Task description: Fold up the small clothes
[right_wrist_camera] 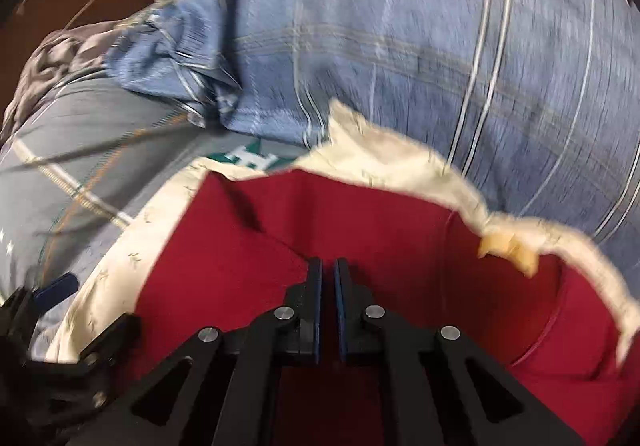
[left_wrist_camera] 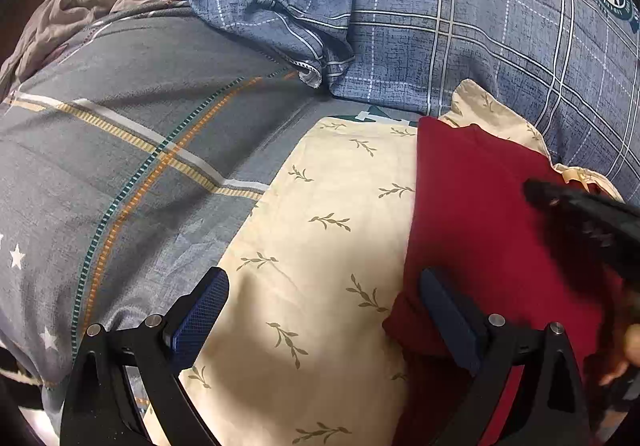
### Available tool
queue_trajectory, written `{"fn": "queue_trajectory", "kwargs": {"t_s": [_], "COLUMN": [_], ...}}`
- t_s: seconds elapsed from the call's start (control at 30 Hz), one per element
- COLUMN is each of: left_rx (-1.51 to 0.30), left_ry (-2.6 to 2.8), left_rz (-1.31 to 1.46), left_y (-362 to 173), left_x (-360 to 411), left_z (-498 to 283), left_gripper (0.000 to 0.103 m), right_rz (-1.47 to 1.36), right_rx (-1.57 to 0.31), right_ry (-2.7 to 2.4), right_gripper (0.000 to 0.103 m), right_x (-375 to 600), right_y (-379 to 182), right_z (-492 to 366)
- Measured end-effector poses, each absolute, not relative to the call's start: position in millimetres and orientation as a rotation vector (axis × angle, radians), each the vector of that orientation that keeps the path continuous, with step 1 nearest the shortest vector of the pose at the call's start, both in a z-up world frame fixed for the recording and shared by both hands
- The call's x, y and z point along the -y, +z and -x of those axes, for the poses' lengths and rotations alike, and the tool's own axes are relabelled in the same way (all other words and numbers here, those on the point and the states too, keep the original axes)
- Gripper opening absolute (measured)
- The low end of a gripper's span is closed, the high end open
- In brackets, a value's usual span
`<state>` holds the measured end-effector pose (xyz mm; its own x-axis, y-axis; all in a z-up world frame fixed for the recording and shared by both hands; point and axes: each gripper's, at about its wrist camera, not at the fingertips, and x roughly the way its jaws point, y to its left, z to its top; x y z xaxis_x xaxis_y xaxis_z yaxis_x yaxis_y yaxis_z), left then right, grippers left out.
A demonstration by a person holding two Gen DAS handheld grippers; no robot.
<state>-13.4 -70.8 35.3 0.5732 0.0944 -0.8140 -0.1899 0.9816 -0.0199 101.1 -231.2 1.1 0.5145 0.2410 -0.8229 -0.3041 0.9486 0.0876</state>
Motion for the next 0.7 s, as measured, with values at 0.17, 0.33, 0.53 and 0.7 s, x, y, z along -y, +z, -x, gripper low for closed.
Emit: {"fn": "queue_trajectory", "kwargs": {"t_s": [0.17, 0.33, 0.53, 0.7], "left_rx": [-0.936, -0.915, -0.856, -0.811], "left_ry": [0.158, 0.150, 0.102, -0.011], "left_rz": [0.107, 0.096, 0.122, 0.156], "left_y": [38, 46, 61, 69], "left_x": [72, 74, 75, 83], "left_z": [15, 20, 33, 44], "left_gripper": [0.096, 0.095, 0.095, 0.096], "right_rz": [-0.047, -0.047, -0.053, -0.120], "right_rx": [-0.950, -0.919, -0.937, -0.965], "right_ry": [0.312, 0.315, 0.265, 0.216], "right_gripper": [0.012, 0.032, 0.033, 0.042], "right_x": [250, 269, 296, 317], "right_y": [15, 35, 24, 2], "right_z": [-88, -52, -9, 5]}}
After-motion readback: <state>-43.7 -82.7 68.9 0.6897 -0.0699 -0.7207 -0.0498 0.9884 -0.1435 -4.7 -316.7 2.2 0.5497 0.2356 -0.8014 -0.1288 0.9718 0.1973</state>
